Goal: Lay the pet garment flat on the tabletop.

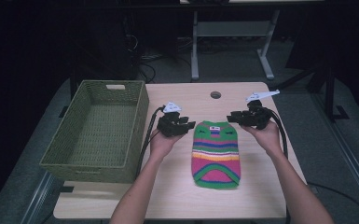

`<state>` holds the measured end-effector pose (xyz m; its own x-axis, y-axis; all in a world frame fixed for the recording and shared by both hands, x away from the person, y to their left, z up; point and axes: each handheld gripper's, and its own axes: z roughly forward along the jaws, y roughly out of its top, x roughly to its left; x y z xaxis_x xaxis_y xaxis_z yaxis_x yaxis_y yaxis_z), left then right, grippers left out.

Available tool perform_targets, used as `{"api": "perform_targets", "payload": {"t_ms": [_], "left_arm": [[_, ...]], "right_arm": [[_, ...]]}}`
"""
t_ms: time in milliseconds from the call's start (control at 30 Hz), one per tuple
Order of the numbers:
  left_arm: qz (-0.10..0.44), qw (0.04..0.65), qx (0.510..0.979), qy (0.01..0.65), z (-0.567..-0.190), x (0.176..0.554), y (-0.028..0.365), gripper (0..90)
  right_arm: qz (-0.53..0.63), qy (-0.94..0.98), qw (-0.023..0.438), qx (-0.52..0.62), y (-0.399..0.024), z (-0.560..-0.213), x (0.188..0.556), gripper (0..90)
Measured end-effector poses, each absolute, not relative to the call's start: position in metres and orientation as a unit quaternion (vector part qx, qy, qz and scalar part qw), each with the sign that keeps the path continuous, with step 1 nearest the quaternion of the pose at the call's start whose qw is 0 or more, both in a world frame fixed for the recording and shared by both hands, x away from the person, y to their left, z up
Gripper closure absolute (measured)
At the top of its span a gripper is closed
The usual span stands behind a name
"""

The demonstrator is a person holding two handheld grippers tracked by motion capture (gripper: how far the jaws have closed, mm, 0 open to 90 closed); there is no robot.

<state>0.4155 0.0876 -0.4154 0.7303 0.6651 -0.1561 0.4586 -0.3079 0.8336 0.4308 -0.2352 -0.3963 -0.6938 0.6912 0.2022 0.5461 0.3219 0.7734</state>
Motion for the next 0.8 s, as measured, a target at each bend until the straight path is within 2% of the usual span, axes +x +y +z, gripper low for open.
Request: {"api": "perform_targets", "payload": {"t_ms": [100, 400, 500, 800], "left_arm": [[0.104, 0.472, 0.803, 0.349, -0.417, 0.415, 0.089, 58.2], [0.086, 0.476, 0.806, 0.340, -0.421, 0.403, 0.088, 57.9], [0.068, 0.475, 0.812, 0.333, -0.424, 0.399, 0.087, 56.1], [0.063, 0.468, 0.821, 0.323, -0.428, 0.386, 0.092, 51.5]], "right_arm": [[0.421, 0.815, 0.071, 0.392, -0.238, -0.404, 0.434, 60.0], [0.410, 0.823, 0.055, 0.389, -0.242, -0.411, 0.427, 56.3], [0.415, 0.821, 0.049, 0.389, -0.246, -0.412, 0.425, 54.9], [0.419, 0.820, 0.015, 0.390, -0.252, -0.424, 0.418, 49.8]]}}
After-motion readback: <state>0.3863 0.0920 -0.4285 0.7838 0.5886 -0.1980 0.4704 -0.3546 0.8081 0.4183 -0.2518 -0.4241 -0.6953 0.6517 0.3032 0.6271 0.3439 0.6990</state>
